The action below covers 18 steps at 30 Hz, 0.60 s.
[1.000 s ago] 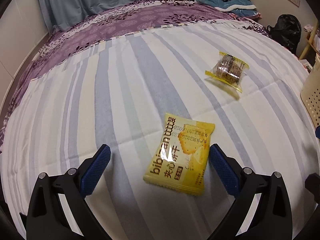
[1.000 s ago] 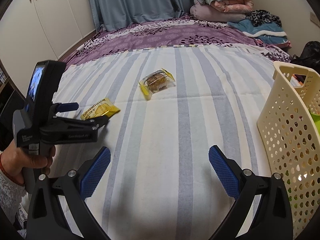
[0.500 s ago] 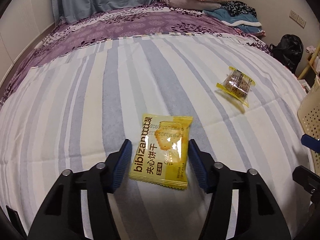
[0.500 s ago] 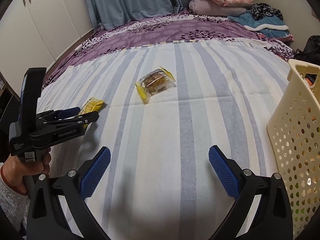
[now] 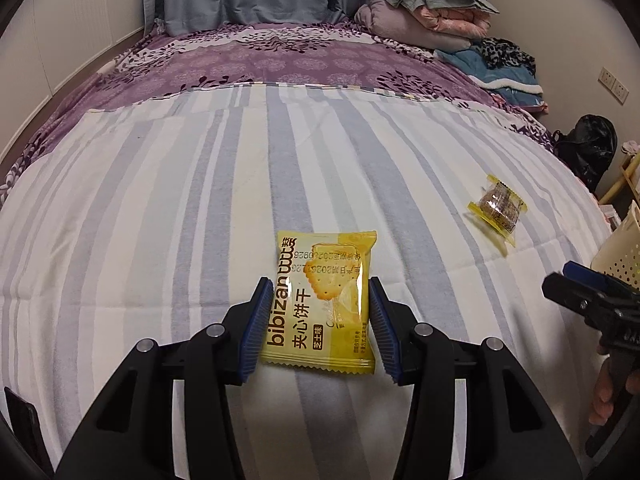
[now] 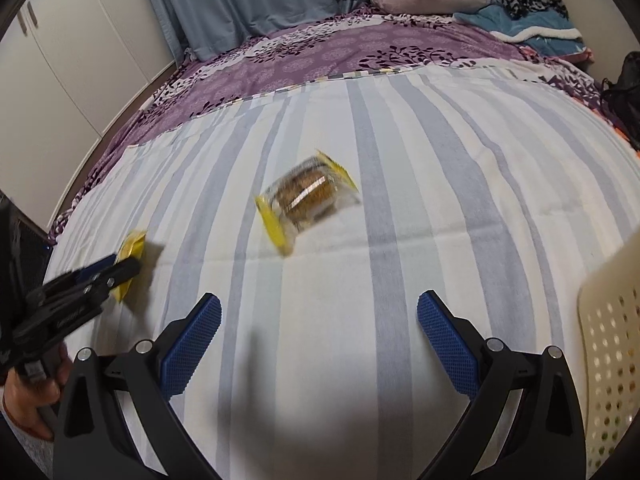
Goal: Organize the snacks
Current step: 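Grasp the clear-wrapped cake with the right tool while the left tool holds the biscuit packet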
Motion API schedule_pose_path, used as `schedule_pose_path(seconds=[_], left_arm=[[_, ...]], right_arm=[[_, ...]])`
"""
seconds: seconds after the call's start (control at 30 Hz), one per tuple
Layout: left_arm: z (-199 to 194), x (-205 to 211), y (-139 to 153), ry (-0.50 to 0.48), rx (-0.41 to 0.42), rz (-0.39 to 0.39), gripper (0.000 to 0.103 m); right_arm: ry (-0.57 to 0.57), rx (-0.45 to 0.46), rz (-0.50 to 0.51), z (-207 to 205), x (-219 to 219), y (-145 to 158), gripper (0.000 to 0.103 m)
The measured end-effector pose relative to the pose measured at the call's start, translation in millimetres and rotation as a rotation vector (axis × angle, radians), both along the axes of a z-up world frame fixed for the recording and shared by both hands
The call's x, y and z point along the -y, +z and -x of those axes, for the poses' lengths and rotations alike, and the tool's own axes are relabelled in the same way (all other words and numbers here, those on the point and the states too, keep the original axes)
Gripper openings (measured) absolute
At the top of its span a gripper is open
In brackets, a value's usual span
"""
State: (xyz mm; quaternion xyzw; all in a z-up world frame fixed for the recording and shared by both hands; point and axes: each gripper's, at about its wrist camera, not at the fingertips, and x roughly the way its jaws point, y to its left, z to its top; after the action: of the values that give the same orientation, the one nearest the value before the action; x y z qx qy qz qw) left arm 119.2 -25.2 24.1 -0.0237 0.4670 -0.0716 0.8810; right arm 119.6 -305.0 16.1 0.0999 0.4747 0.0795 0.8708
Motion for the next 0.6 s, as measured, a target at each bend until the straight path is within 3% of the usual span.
schedule_pose_path(seconds=[0.3,0.5,0.6], left_arm=[[9,-20,1,0.036,-0.001,0.012,0.049],[10,-23,-4,0.047,-0.014,0.013,0.049],[9,-24,-6,0.057,-0.019,0.017,0.049]], right_arm=[[0.035,-0.003,-0.057,-55,-25,-4,0.098],[0.029,0.003,0.001,-80,-39,-10,0.098],[0.013,0.012,0.079,-86,-45,-12,0.089]])
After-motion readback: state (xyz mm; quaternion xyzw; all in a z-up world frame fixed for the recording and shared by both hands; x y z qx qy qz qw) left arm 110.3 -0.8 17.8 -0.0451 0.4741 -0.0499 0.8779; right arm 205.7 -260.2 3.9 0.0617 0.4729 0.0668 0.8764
